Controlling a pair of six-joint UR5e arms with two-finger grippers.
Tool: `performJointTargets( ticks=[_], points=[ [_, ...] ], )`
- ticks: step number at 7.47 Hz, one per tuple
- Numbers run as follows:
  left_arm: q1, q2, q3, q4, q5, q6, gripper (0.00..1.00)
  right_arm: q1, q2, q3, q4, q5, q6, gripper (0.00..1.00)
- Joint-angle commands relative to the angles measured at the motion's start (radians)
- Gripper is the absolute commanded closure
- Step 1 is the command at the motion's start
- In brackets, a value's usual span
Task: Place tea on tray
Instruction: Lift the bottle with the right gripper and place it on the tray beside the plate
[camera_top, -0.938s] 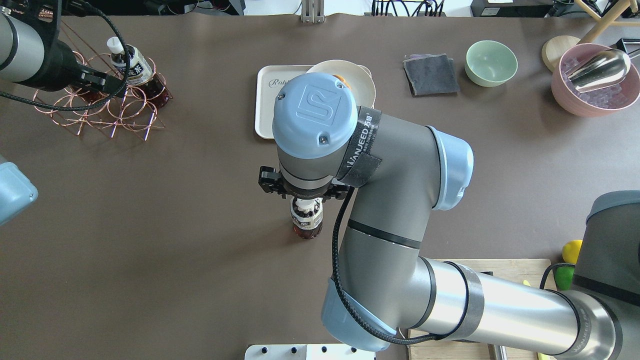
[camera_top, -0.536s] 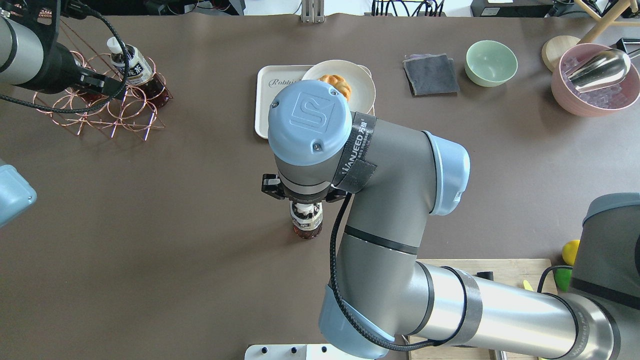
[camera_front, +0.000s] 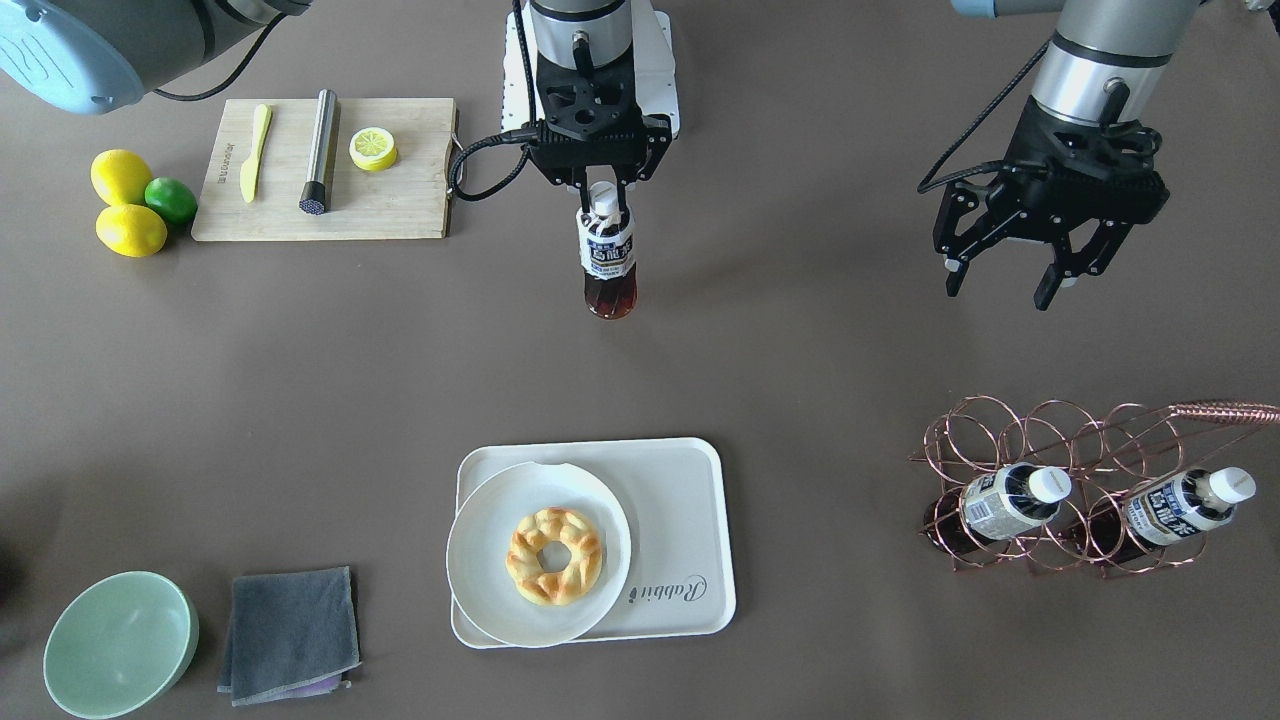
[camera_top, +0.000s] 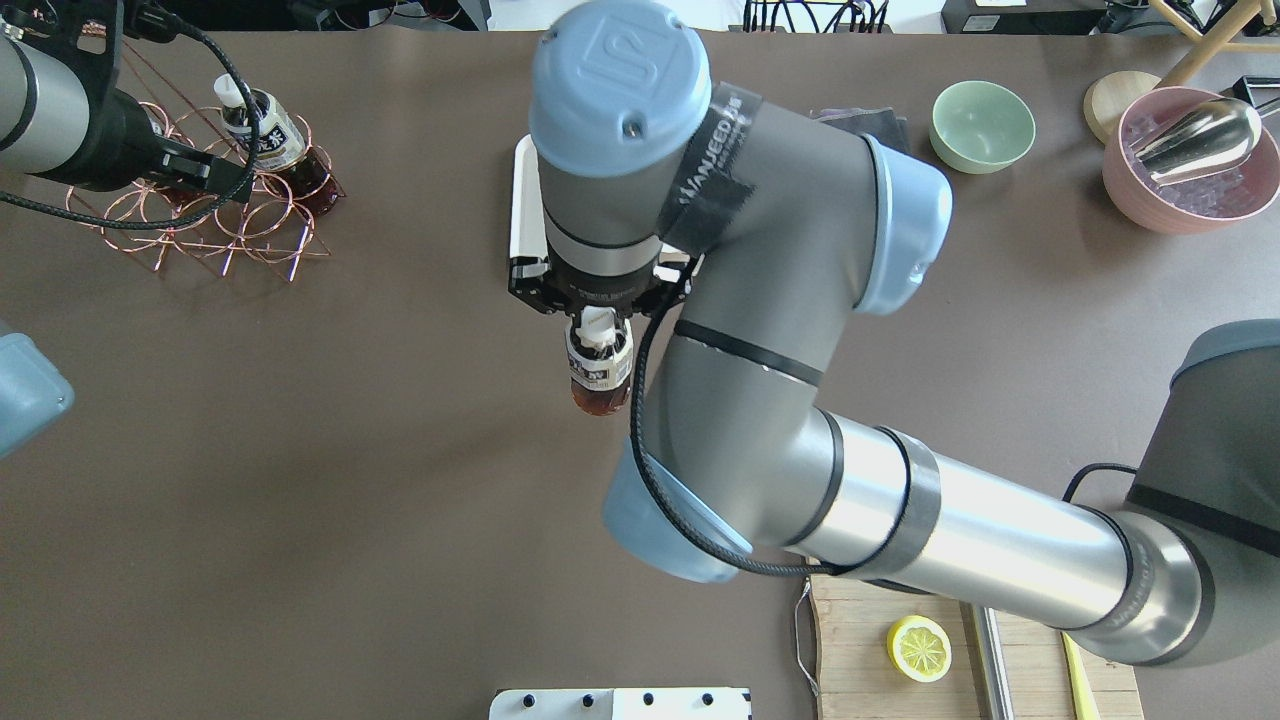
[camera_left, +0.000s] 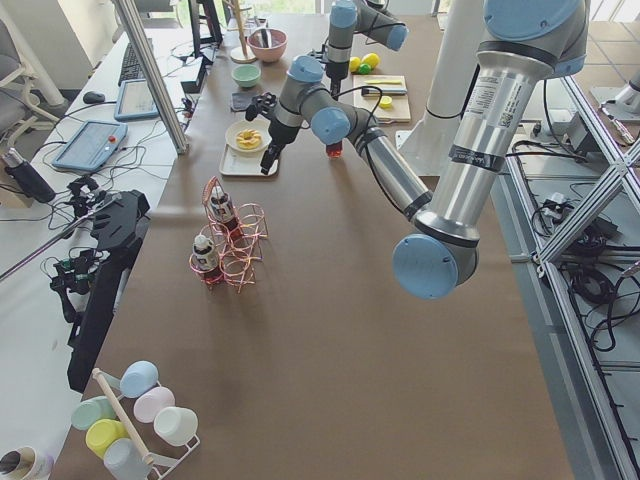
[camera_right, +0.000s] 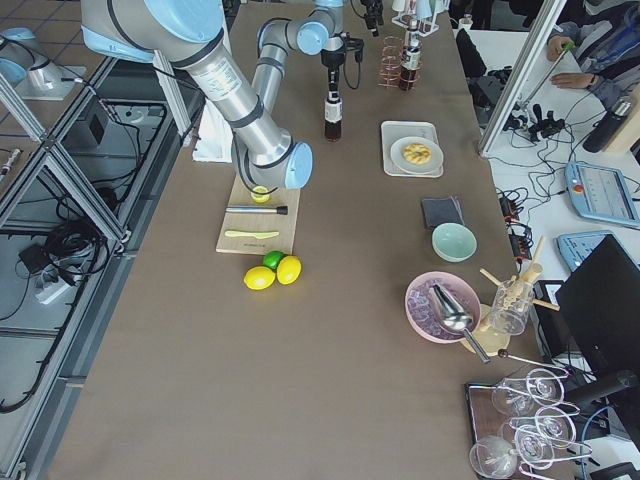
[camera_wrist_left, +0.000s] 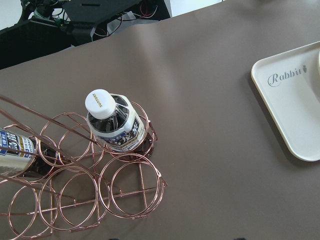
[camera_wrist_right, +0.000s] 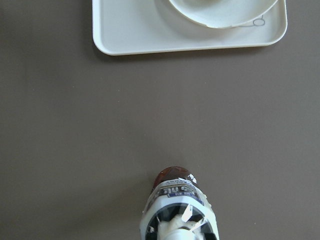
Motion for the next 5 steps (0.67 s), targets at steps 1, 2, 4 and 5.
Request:
performJointTargets(
  ticks=[1,2,4,5],
  points=[
    [-0.001,0.036,-0.011,0.0,-0.026,0.007,0.18,0.167,0.314,-0.479,0.038,0.098,-0.134,1.0],
    [-0.001,0.068,-0.014,-0.041,-0.044,0.007,0.18,0.239,0.321,-0.587,0.163,0.165,-0.176,1.0],
    [-0.001,0.079,-0.011,-0.07,-0.044,-0.001,0.18,0.243,0.427,-0.889,0.371,0.163,-0.151,1.0],
    [-0.001,0.081,-0.016,-0.072,-0.044,-0.001,0.17,0.249,0.43,-0.951,0.444,0.16,-0.15,1.0]
  ],
)
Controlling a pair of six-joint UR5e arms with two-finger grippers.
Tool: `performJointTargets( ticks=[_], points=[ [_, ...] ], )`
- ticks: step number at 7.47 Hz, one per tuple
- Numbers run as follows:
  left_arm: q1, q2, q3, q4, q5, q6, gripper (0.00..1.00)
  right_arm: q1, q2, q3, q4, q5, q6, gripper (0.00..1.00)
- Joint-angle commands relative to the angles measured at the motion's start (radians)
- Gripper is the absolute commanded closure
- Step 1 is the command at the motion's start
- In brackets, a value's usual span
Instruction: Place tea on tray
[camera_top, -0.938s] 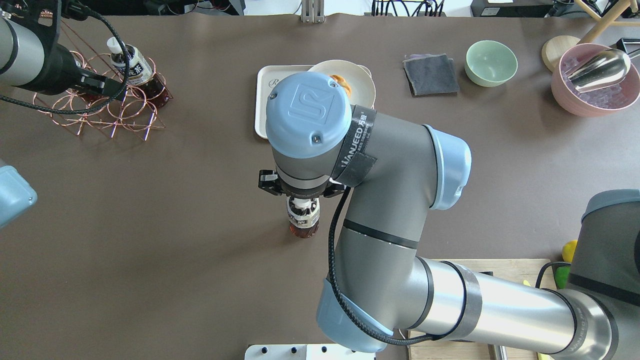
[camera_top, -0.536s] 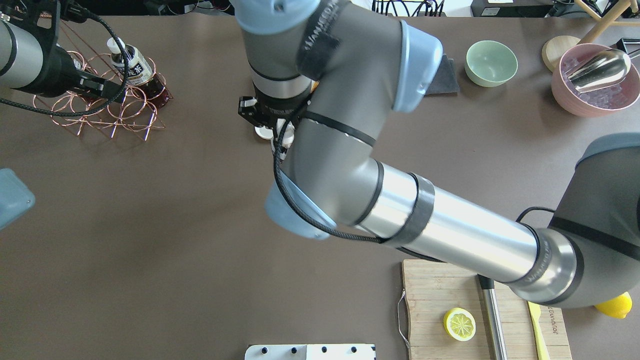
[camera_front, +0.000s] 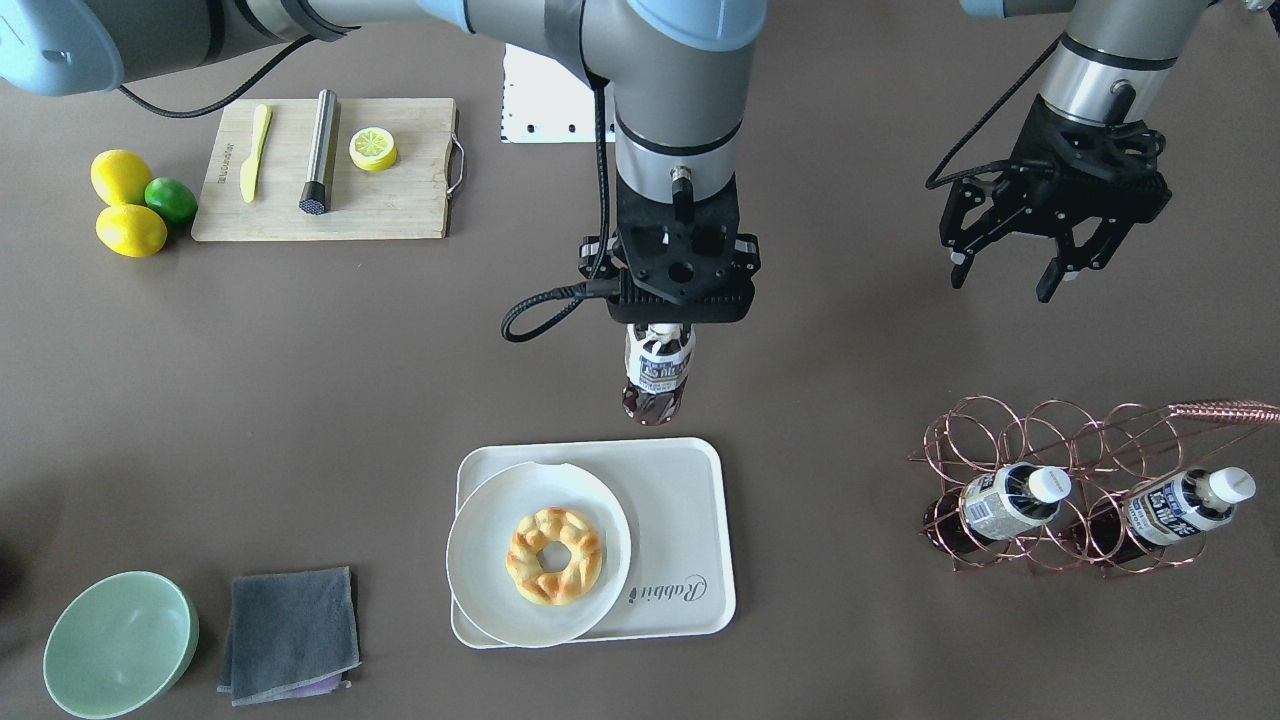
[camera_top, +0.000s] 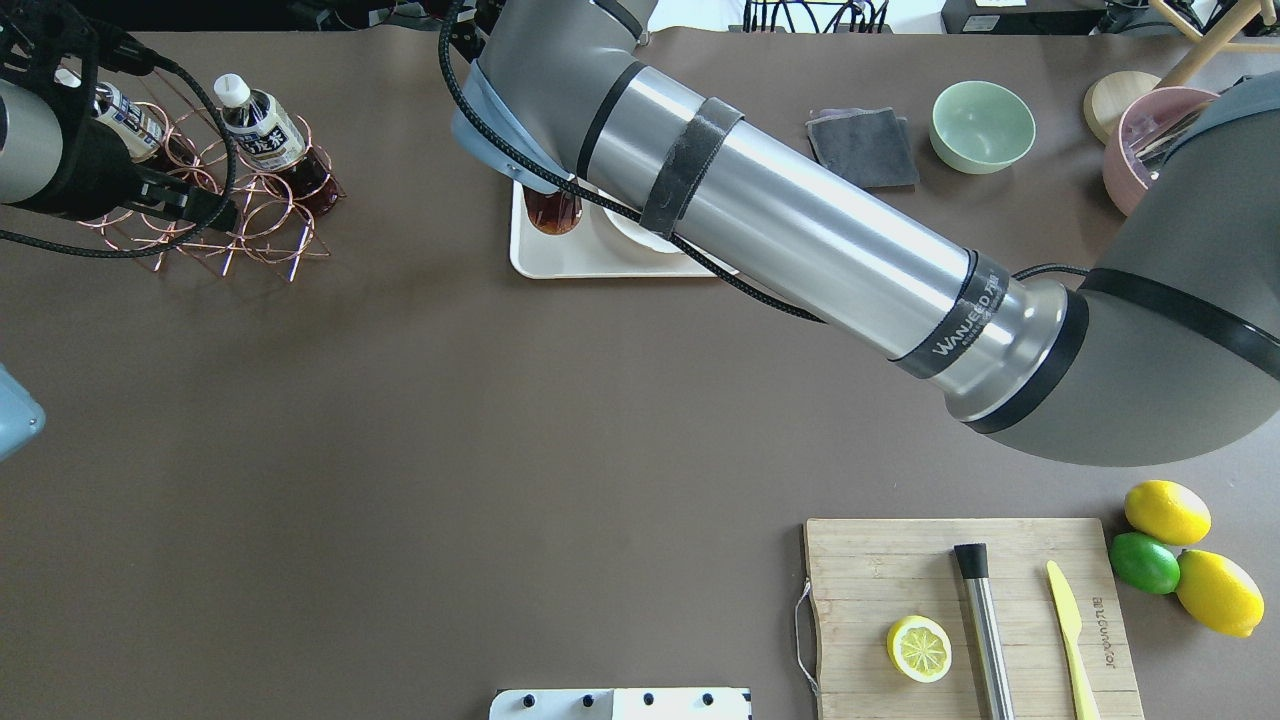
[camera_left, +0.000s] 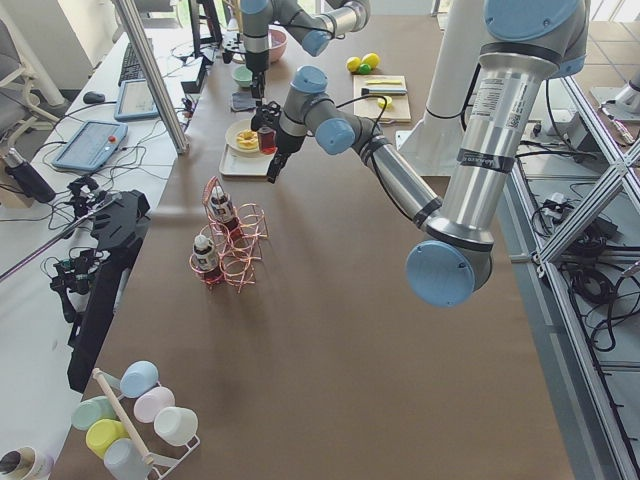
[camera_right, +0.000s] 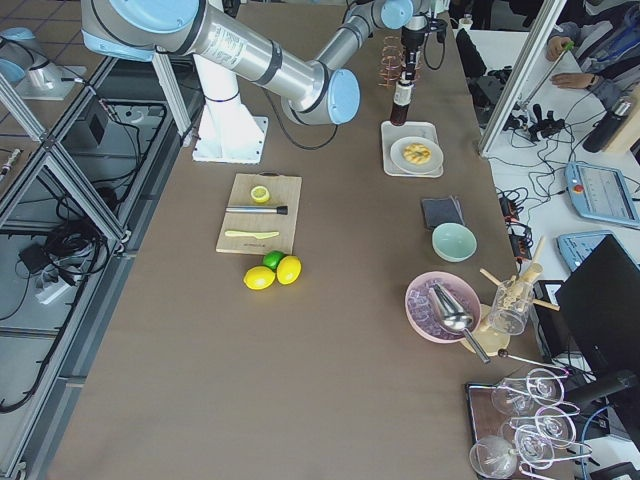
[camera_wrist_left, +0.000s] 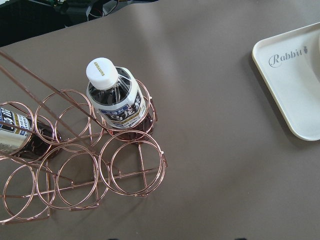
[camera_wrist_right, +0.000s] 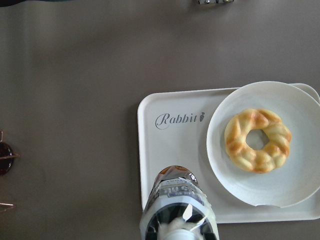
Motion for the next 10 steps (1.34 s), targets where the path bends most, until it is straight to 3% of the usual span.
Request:
performJointTargets(
  ticks=[1,3,4,6,7,8,10],
  points=[
    [0.0,0.006,-0.005,-0.009,-0.002,-0.002,0.17,0.013,0.064,-0.255,0.209,-0.001,0.021,1.0],
    [0.0,0.006,-0.008,-0.009,-0.003,-0.003,0.13,0.011,0.067,-0.279,0.23,-0.002,0.025,1.0],
    [0.0,0.01,-0.011,-0.011,-0.003,-0.011,0.1,0.011,0.067,-0.282,0.23,-0.002,0.023,0.32],
    [-0.008,0.015,-0.001,-0.005,-0.049,0.004,0.08,0.019,0.072,-0.274,0.227,0.002,0.009,0.0],
    [-0.064,0.01,0.028,0.009,-0.134,0.079,0.08,0.058,0.064,-0.256,0.213,0.063,-0.071,0.0],
    [-0.145,0.012,0.048,0.05,-0.196,0.181,0.08,0.089,0.01,-0.145,0.126,0.103,-0.139,0.0],
    [-0.303,0.015,0.041,0.229,-0.229,0.411,0.08,0.152,-0.27,0.282,-0.065,0.12,-0.289,0.0]
  ],
)
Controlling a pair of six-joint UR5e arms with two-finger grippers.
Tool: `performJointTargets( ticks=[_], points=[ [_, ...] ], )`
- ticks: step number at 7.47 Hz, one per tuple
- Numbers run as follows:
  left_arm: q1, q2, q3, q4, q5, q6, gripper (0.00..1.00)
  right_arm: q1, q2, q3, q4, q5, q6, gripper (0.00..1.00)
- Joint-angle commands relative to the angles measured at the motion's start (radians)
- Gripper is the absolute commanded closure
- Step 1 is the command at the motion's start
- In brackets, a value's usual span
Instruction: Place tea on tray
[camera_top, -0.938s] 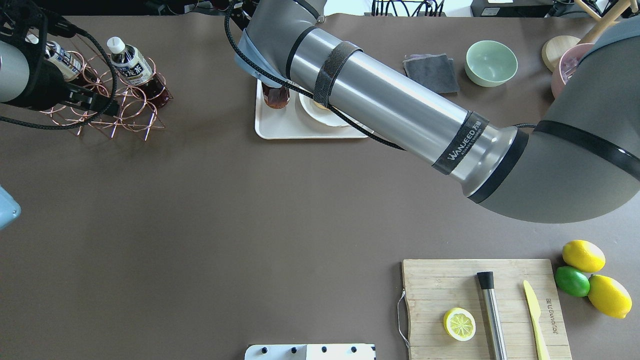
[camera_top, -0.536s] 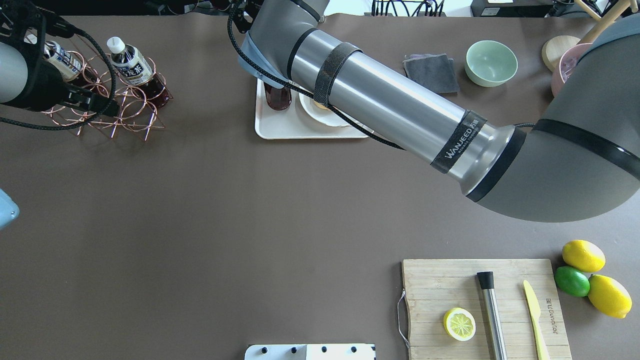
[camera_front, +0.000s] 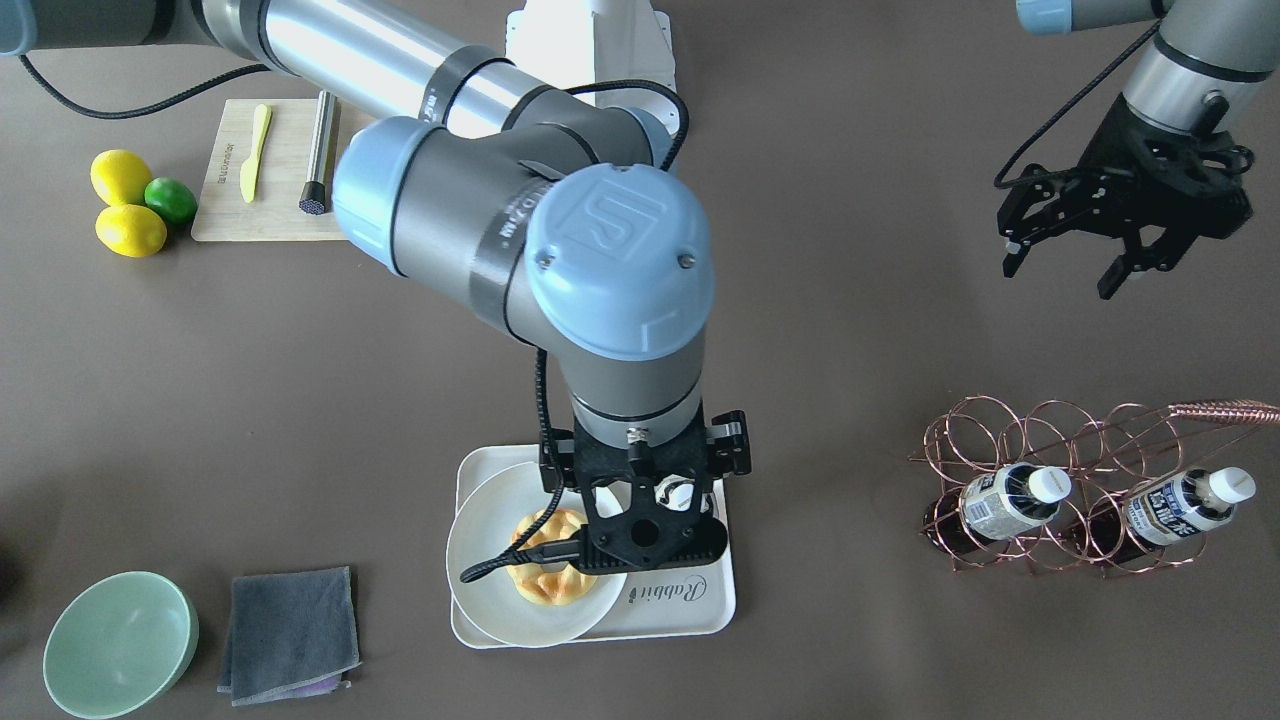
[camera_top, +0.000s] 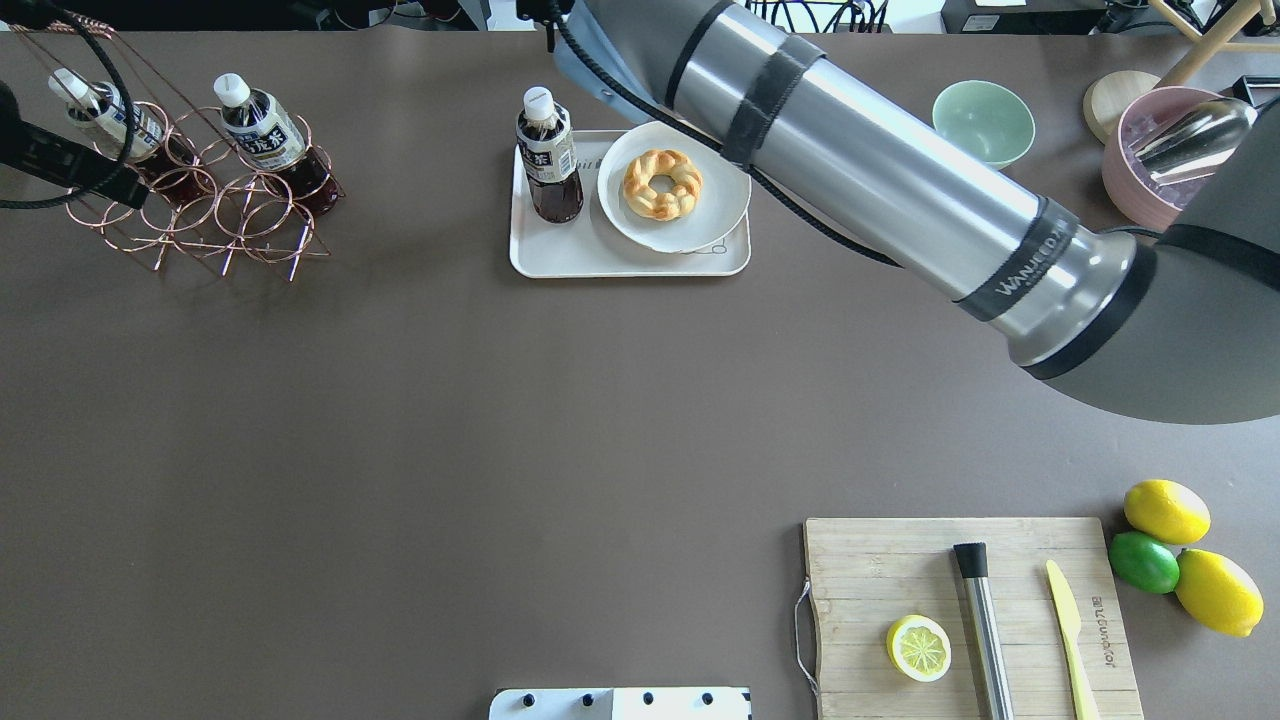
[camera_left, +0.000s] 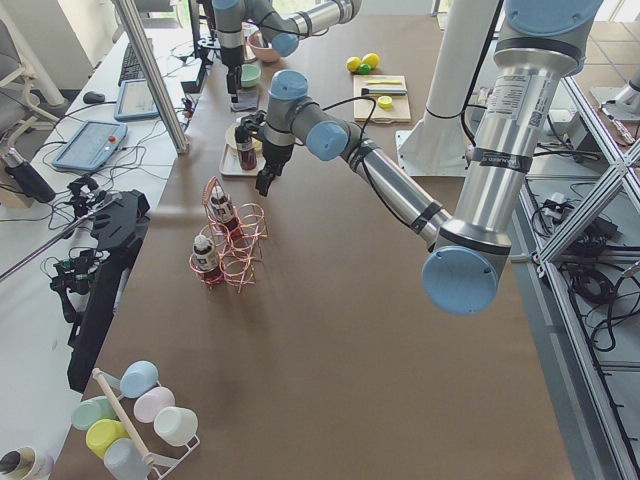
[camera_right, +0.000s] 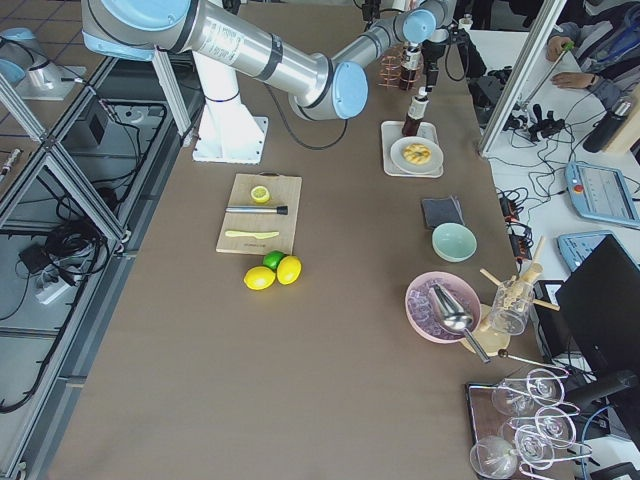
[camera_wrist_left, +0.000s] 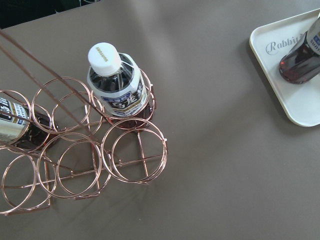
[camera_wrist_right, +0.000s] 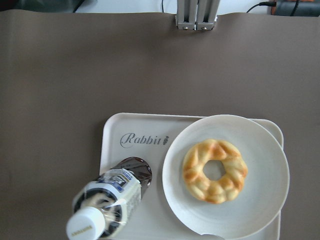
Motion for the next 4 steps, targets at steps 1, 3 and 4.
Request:
performJointTargets(
  ticks=[1,3,4],
  points=[
    [-0.221,0.003,0.003,0.212,-0.097,0.271,0.08,0.111,-0.334,0.465,-0.212,0.092,-0.191,0.0],
    [-0.381,0.075,-0.002,0.277,-0.138,0.458,0.08,0.197,-0.612,0.718,-0.267,0.108,-0.405,0.0],
    [-0.426,0.128,-0.005,0.288,-0.163,0.506,0.08,0.269,-0.688,0.776,-0.339,0.107,-0.528,0.0]
  ],
)
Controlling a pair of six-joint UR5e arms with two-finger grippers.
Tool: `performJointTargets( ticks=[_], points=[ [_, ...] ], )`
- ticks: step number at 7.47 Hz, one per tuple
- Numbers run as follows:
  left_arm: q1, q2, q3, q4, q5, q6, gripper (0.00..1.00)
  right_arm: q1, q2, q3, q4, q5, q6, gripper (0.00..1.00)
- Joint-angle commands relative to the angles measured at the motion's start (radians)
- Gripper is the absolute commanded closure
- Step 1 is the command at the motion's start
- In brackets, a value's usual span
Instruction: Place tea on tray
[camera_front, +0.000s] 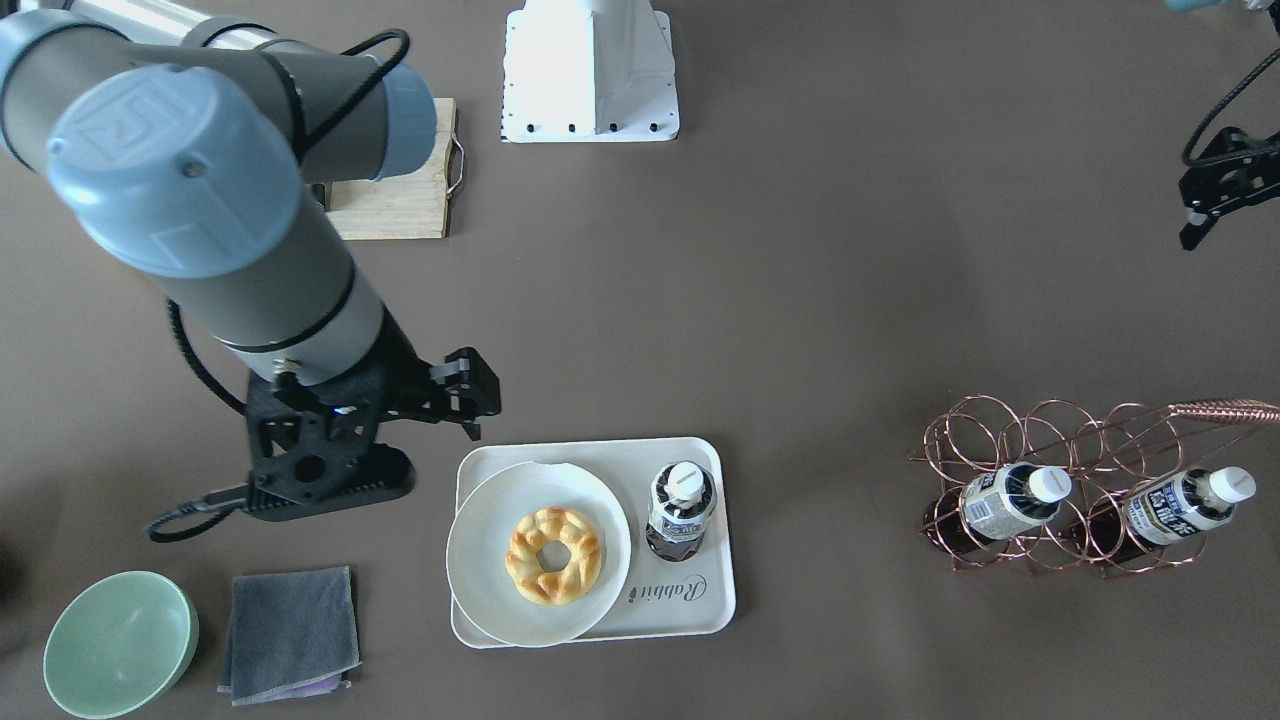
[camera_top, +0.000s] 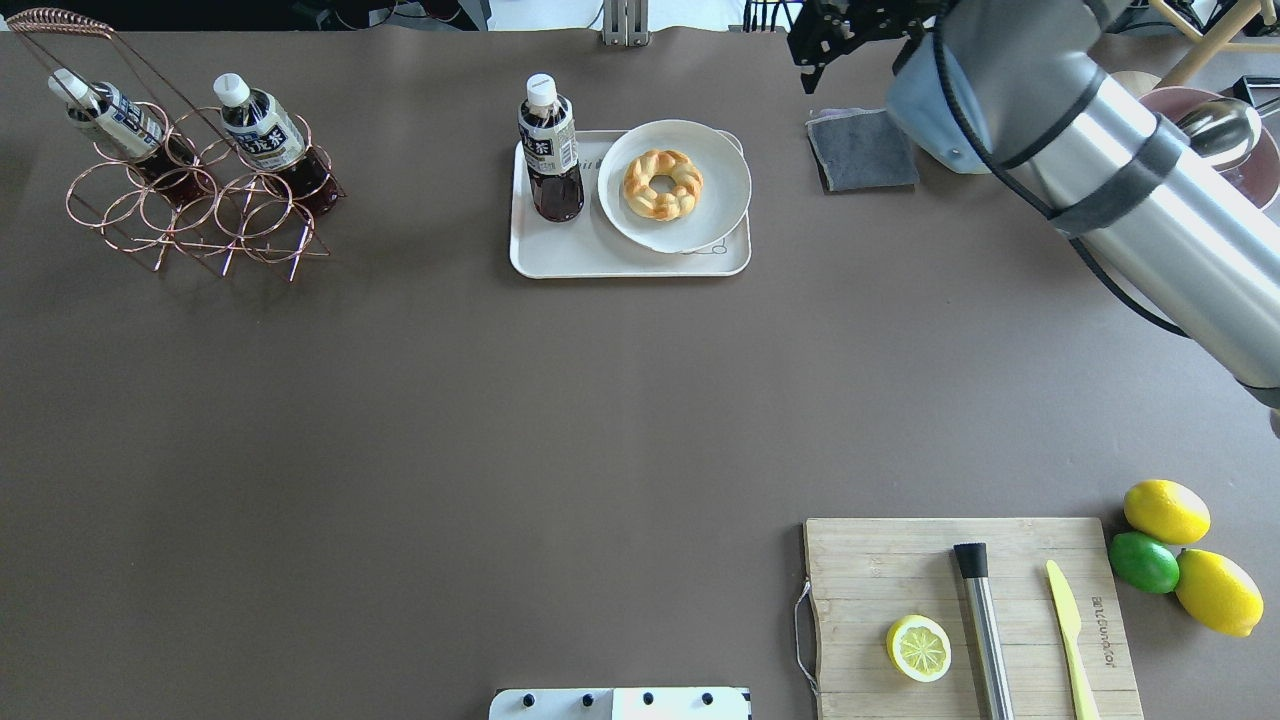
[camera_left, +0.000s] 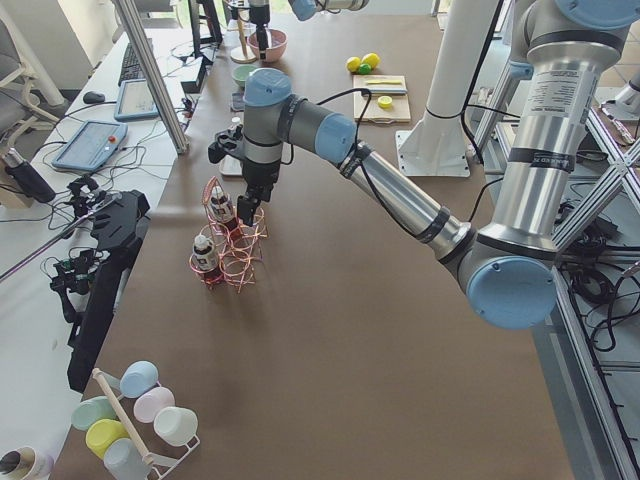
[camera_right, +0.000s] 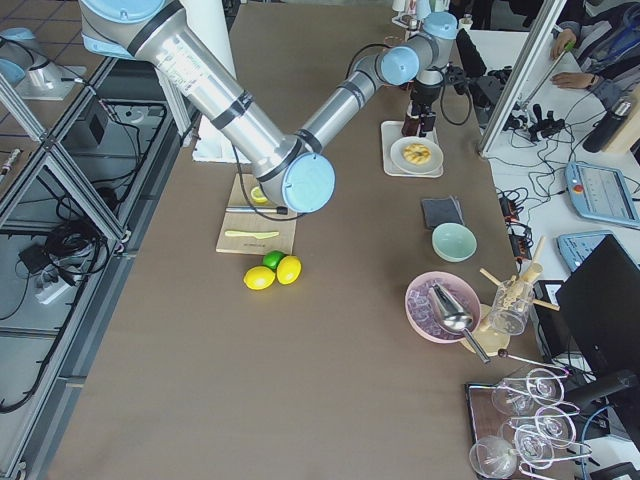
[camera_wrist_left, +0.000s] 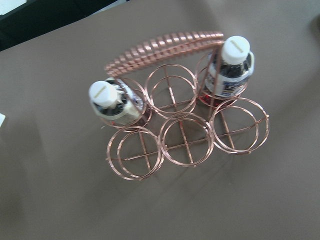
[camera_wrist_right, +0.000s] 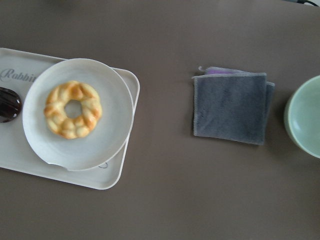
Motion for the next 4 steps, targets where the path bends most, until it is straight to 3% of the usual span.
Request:
performJointTargets(
  ticks=[1,2,4],
  points=[
    [-0.147,0.133,-0.014,0.034,-0.041,0.146,0.08,0.172,-0.297,0.242,-0.151,0.009,-0.333,0.0],
    [-0.164,0.166,-0.014,0.039,-0.041,0.184,0.09,0.216,-0.429,0.282,-0.15,0.003,-0.506,0.0],
    [-0.175,0.212,-0.014,0.068,-0.041,0.2,0.09,0.35,-0.569,0.262,-0.15,-0.005,-0.754,0.0]
  ],
)
